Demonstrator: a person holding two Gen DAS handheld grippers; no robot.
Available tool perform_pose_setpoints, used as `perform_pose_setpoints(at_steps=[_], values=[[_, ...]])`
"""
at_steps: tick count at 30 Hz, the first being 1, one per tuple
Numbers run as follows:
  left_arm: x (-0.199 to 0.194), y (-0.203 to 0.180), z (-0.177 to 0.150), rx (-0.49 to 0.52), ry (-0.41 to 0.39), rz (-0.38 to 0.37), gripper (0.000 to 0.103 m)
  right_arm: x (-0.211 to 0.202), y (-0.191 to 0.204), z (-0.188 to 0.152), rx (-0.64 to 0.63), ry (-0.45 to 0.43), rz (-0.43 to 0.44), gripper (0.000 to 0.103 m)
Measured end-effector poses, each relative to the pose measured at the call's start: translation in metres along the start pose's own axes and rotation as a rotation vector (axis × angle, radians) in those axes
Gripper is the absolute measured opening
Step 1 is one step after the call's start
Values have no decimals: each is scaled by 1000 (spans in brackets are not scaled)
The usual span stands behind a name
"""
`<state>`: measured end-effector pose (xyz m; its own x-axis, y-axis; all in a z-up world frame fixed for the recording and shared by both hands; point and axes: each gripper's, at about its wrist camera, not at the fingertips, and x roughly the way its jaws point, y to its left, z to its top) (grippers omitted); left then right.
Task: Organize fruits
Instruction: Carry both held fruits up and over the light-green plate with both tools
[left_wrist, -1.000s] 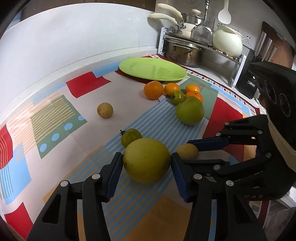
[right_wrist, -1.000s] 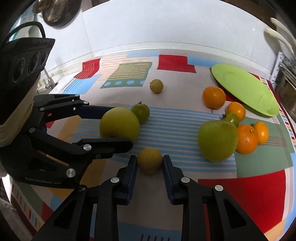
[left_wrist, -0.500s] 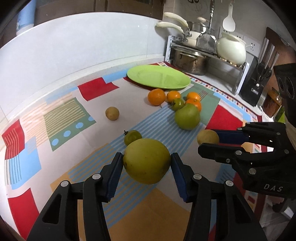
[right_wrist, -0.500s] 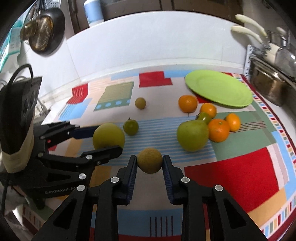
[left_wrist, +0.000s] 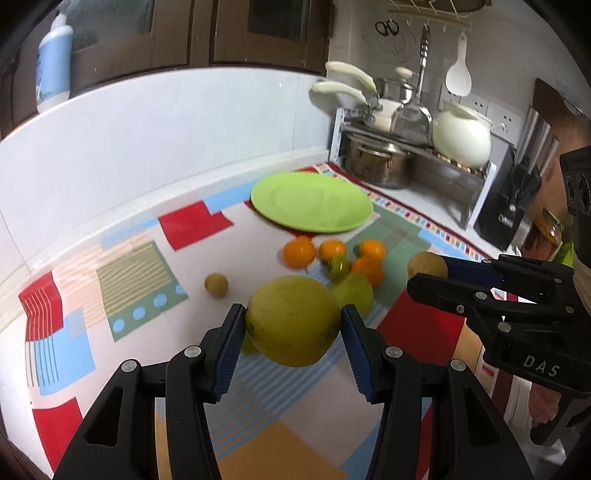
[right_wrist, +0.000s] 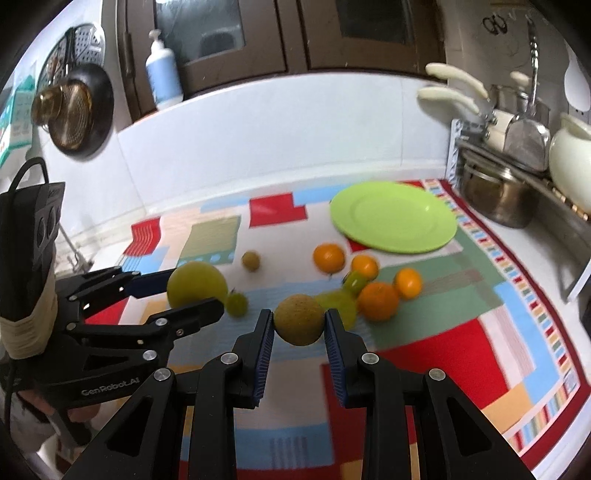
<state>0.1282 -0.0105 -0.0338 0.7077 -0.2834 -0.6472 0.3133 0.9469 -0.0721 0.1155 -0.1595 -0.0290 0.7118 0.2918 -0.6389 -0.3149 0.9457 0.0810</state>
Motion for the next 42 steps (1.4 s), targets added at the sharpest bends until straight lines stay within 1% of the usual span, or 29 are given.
perform_pose_setpoints(at_steps=[10,16,21,28,32,38,42], values=[[14,-21,51,-46,-55,43,52,-4,-47,45,-23,-70,-3,29],[36,-32,87,-43,-65,54,52,4,-71,69,-34,-96,-1,29],[60,-37,109,-29,-60,59,52,19,-97,87,-27,-108,-1,29],[105,-38,131,-10,-22,31,52,55,-134,105,7,-91,-3,29],[137,-33,140,-17,25,13,52,76,-150,110,18,-68,-13,29],[185,-27,148,-16,108,-4,52,117,-165,109,24,-4,-19,29],[207,-27,148,-11,152,-4,52,144,-173,104,26,48,-14,29]])
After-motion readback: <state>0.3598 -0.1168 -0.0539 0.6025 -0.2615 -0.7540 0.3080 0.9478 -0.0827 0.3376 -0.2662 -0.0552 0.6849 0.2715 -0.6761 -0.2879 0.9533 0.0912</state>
